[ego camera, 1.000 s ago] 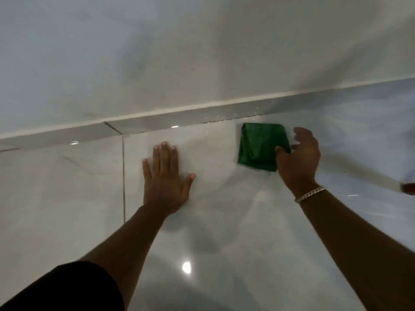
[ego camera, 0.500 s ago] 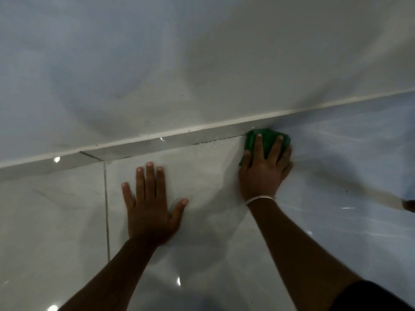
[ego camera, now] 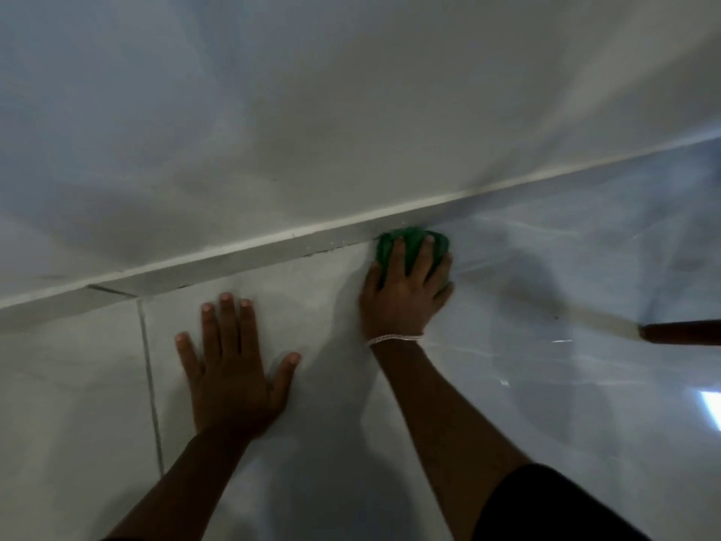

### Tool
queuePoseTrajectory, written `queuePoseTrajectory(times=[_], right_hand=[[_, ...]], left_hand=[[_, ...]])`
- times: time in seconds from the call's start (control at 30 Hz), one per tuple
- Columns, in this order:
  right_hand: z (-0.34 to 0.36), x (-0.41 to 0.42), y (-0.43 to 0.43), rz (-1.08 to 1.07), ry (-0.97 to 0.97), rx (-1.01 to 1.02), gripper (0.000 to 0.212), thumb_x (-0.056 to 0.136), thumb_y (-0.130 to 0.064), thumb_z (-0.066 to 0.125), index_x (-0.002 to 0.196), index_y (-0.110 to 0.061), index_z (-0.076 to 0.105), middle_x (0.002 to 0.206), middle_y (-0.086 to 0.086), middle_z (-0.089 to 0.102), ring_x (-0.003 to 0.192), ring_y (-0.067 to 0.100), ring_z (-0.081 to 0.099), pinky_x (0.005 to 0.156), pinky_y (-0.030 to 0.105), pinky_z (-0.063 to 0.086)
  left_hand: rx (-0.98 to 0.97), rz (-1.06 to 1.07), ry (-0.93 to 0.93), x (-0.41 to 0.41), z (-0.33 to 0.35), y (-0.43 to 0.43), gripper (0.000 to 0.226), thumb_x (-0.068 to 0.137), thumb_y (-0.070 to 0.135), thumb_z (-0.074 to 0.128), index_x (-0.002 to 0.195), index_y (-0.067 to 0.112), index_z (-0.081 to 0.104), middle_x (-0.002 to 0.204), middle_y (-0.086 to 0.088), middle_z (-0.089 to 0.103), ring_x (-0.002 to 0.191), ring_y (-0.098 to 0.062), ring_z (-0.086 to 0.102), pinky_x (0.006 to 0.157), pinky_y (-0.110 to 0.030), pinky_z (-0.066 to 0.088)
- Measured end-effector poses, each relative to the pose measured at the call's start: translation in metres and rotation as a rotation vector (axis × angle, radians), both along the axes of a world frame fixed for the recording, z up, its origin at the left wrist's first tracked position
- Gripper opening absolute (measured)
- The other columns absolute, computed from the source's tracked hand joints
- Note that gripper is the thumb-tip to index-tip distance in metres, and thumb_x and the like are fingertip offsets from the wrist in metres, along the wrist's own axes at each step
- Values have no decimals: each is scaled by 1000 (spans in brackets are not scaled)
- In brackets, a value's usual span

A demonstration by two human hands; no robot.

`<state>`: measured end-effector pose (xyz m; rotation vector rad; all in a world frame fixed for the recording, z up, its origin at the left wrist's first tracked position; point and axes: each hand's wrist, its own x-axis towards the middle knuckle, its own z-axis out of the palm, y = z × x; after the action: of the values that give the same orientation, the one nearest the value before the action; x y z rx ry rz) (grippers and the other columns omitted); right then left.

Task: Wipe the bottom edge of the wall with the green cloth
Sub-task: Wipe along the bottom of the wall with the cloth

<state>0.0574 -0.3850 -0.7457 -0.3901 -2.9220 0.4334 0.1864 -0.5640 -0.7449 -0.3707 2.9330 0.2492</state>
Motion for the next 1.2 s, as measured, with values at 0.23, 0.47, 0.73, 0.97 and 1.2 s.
queuePoseTrajectory(times=[0.23, 0.47, 0.73, 0.97, 1.2], right_hand=[[-3, 30, -30, 419, 73, 37, 42, 87, -36, 56, 127, -27, 61, 147, 14, 48, 137, 46, 36, 106, 71, 24], [4, 9, -17, 87, -10, -17, 51, 74, -29, 48, 123, -21, 63, 140, 19, 53, 130, 50, 42, 103, 69, 31], [6, 5, 13, 282, -24, 72, 46, 81, -37, 52, 126, -30, 60, 145, 14, 48, 137, 45, 36, 106, 74, 18], [3, 22, -40, 205, 19, -15, 44, 83, -39, 53, 123, -24, 63, 142, 16, 52, 134, 48, 39, 106, 69, 27], [-8, 2, 26, 314, 26, 107, 48, 95, -42, 40, 140, -27, 48, 154, 12, 38, 145, 41, 22, 110, 72, 15]], left_hand=[[-13, -3, -35, 1, 4, -1, 96, 85, 72, 27, 158, 14, 2, 168, -11, 0, 155, -32, -1, 119, -65, 5], [-11, -1, -16, -2, 3, 0, 97, 85, 73, 23, 157, 13, 2, 168, -13, 0, 154, -34, -1, 119, -66, 3], [-1, 16, 19, -1, 0, -3, 97, 83, 75, 24, 158, 15, 4, 168, -11, 1, 155, -32, -2, 119, -66, 2], [-23, 2, 20, -2, -3, -2, 99, 83, 76, 22, 157, 13, 4, 168, -12, 1, 154, -33, -2, 119, -66, 1], [-2, 9, 28, -1, 0, -2, 97, 84, 74, 25, 158, 14, 5, 168, -11, 1, 155, -31, -2, 119, -66, 2]])
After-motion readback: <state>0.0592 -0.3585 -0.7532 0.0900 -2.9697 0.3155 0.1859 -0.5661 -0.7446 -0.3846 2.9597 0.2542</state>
